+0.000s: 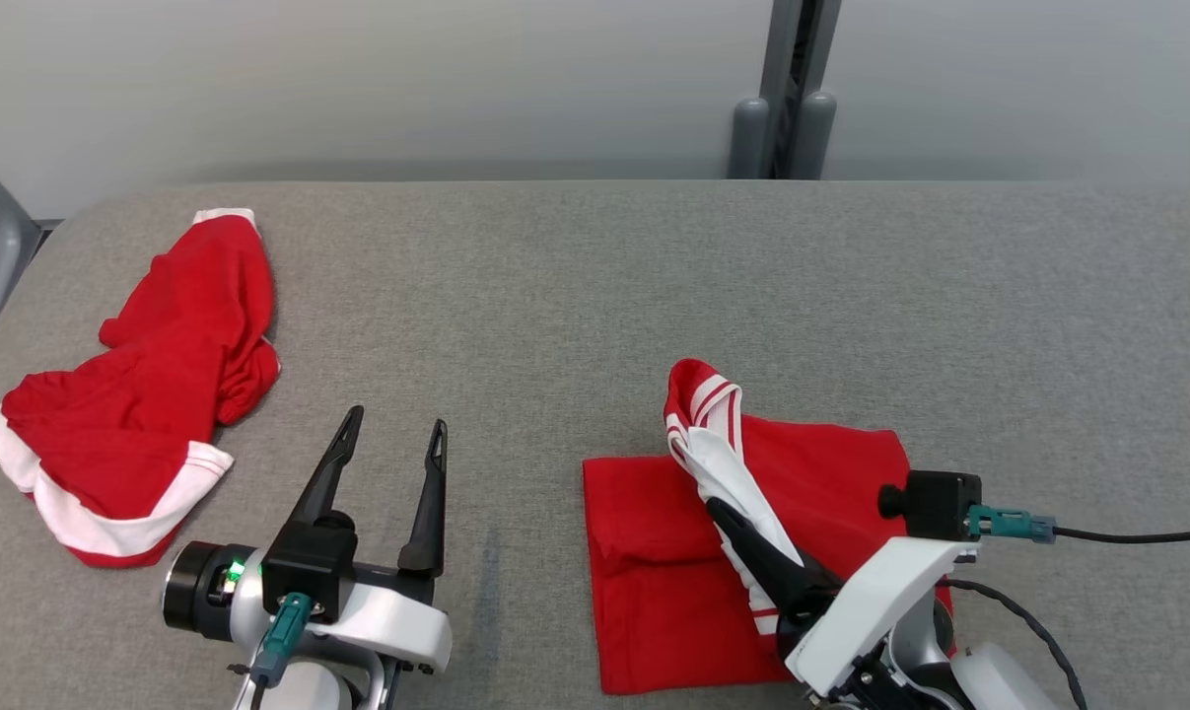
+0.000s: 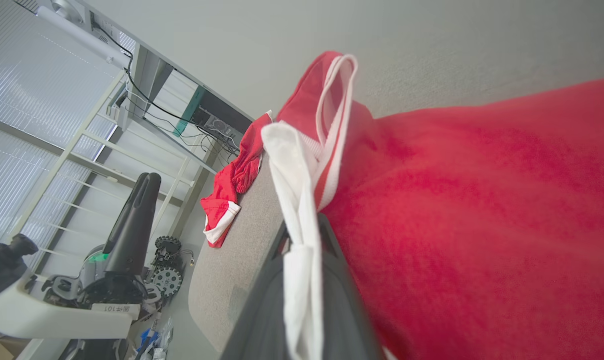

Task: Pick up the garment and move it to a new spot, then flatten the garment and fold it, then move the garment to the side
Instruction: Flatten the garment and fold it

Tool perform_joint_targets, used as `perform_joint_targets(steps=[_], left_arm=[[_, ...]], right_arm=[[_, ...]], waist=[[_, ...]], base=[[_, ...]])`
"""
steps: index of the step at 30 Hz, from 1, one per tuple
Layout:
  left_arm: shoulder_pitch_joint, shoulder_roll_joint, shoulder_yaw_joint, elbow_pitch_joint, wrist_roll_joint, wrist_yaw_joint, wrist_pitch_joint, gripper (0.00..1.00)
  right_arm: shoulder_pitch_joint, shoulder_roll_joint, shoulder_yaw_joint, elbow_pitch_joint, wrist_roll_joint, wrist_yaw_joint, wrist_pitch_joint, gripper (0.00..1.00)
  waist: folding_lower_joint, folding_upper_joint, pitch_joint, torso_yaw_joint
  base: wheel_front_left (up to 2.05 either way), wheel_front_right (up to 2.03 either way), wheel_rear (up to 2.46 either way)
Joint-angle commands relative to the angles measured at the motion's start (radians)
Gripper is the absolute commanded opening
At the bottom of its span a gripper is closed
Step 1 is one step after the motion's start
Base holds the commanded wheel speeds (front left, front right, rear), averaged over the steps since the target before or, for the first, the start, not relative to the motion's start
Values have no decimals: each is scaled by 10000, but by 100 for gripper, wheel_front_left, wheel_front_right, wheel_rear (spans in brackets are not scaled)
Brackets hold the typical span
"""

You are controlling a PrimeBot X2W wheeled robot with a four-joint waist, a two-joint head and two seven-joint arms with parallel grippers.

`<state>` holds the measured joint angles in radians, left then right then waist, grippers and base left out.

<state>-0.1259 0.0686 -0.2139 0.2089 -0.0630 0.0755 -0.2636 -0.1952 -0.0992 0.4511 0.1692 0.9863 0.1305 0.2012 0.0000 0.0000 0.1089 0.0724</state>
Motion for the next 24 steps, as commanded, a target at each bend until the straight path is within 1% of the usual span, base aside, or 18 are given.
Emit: perform_joint_targets(steps=[1,5,12,13,14,18,24], left_arm=[[-91,-16,-42,17,22,-30,-11,100],[-78,-50,-200,20,12,-92,-11,100],[-170,-103,-206,27,-86,-86,-11,100],[-190,-110,-208,20,-93,-78,-11,100],[-206,-114,-210,14,-101,-72,-11,100],[-250,-129,-204,18,-110,-38,-11,100],[-278,-148,-183,80,-145,19,-11,100]], right_arm=[[69,124,-20,57,-177,4,107,0],[20,221,91,254,-637,4,217,0],[-8,377,-168,695,-885,4,295,0],[-39,394,-258,780,-957,4,287,39],[-46,416,-340,869,-879,4,315,100],[-155,461,-227,706,-647,4,509,100],[-191,456,337,-23,-44,4,595,100]], waist=[[0,0,72,284],[0,0,186,634],[0,0,415,992],[0,0,446,1022],[0,0,479,1051],[0,0,543,1100],[0,0,507,1042]], base=[[0,0,0],[0,0,0],[0,0,0],[0,0,0],[0,0,0],[0,0,0],[0,0,0]])
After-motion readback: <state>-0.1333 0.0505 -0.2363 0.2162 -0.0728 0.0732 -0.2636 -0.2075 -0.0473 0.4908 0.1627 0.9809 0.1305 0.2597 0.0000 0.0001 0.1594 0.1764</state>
